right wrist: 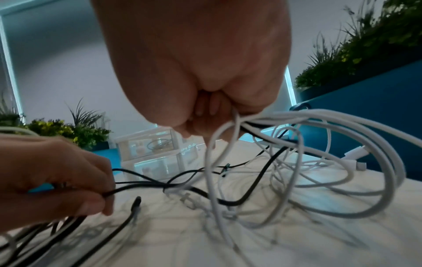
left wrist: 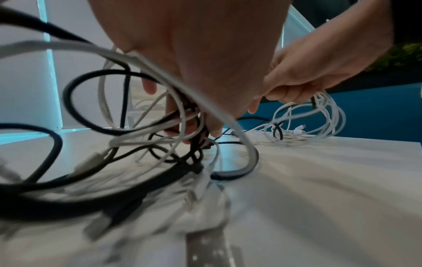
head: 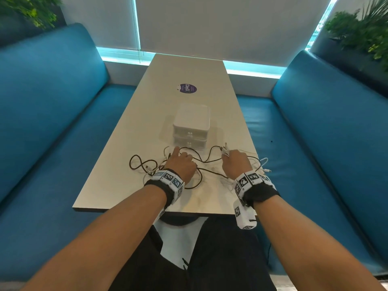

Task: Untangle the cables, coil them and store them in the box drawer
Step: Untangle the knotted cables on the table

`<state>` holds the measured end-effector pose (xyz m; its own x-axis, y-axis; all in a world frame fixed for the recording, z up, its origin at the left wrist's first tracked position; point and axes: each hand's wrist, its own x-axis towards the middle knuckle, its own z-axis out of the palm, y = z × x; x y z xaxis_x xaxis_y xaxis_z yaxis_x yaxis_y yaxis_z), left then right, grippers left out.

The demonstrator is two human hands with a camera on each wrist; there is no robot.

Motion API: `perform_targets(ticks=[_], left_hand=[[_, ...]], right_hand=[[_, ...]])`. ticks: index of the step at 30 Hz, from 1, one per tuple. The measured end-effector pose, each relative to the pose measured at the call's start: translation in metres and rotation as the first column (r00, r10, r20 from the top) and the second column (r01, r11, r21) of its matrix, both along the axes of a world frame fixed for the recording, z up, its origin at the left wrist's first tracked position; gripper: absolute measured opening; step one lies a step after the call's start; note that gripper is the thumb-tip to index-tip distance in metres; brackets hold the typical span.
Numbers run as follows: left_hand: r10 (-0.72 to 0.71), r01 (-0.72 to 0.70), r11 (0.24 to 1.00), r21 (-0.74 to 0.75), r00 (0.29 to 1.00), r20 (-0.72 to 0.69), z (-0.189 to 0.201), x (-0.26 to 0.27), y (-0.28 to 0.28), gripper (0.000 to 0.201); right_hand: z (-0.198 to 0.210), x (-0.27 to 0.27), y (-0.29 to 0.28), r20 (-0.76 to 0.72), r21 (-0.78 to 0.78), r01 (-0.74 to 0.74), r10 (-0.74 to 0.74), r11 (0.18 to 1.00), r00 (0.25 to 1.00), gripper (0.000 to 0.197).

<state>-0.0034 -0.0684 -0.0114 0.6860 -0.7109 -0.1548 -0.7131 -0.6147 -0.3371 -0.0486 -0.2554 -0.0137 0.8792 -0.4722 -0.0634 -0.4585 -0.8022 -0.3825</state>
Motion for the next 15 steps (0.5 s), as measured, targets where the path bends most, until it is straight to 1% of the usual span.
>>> perform_targets(ticks=[3, 6, 8, 10, 12, 15], left_hand=[[-0.019, 0.019, 0.999, -0.035, 1.0, -0.002, 0.001, 0.002, -0.005, 0.03], [-0.012, 0.011, 0.999, -0.048, 1.0, -0.014, -0.001, 0.003, -0.009, 0.026], [-0.005, 0.005, 0.999, -0.051, 1.0, -0.005, -0.002, 0.001, -0.011, 0.027], [0.013, -0.013, 0.997, -0.072, 1.0, -0.001, -0.004, -0.001, -0.013, 0.03], [0.027, -0.027, 0.996, -0.085, 1.0, 0.001, -0.006, -0.003, -0.013, 0.032], [0.0, 0.005, 0.992, -0.124, 0.999, 0.044, -0.006, -0.002, -0.01, 0.028]], right_hand=[[0.006, -0.003, 0.008, 0.116, -0.009, -0.031, 0.032, 0.999, 0.993, 0.035], [0.011, -0.009, 0.025, 0.196, 0.027, -0.155, 0.147, 0.987, 0.969, 0.035], [0.008, -0.011, 0.035, 0.152, 0.058, -0.251, 0.24, 0.966, 0.959, 0.035], [0.001, -0.01, 0.042, 0.059, 0.068, -0.294, 0.29, 0.953, 0.955, 0.035], [-0.005, -0.011, 0.044, -0.001, 0.096, -0.271, 0.273, 0.958, 0.962, 0.035], [-0.006, -0.011, 0.042, 0.009, 0.097, -0.258, 0.259, 0.961, 0.966, 0.031]])
